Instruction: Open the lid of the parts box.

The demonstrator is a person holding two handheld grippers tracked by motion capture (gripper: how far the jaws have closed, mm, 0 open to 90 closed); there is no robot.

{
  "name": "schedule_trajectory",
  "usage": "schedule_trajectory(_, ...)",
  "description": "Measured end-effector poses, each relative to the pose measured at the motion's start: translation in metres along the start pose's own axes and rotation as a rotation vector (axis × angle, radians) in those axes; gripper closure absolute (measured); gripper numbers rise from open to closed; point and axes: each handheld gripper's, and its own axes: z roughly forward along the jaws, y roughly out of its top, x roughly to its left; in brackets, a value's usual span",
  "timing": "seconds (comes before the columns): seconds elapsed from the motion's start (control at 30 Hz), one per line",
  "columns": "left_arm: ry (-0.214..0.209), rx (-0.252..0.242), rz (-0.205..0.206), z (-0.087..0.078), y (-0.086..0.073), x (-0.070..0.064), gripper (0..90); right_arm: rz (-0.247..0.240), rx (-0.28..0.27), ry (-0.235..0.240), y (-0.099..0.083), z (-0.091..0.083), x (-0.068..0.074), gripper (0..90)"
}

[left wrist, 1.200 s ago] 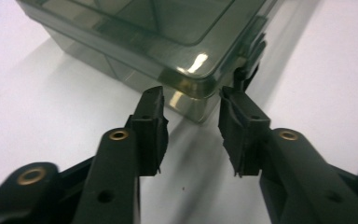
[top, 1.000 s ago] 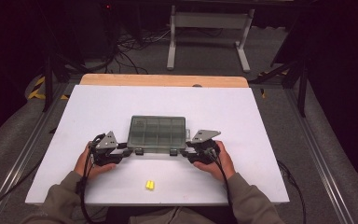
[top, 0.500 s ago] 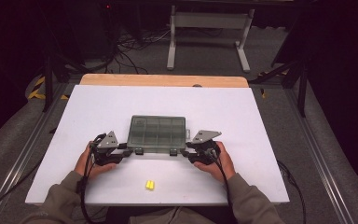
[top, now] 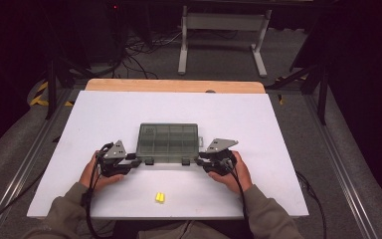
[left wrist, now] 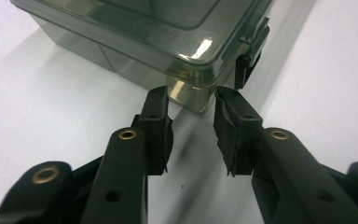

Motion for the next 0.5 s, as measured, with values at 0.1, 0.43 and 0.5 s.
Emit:
schedule_trajectory(0.1, -0.015, -0.001, -0.001, -0.002, -0.002, 0.001, 75.6, 0.001, -0.005, -0.004, -0.001, -0.001, 0.0, 72.1)
schedule_trajectory(0.43, 0.008, -0.013, 0.002, -0.02, -0.01, 0.007, 89.3, -0.022, -0.05, -0.002, -0.002, -0.007, 0.002, 82.8)
schedule_trajectory(0.5, 0.012, -0.039, -0.004, -0.022, -0.009, 0.007, 89.3, -0.029, -0.056, -0.002, -0.001, -0.007, 0.003, 83.4)
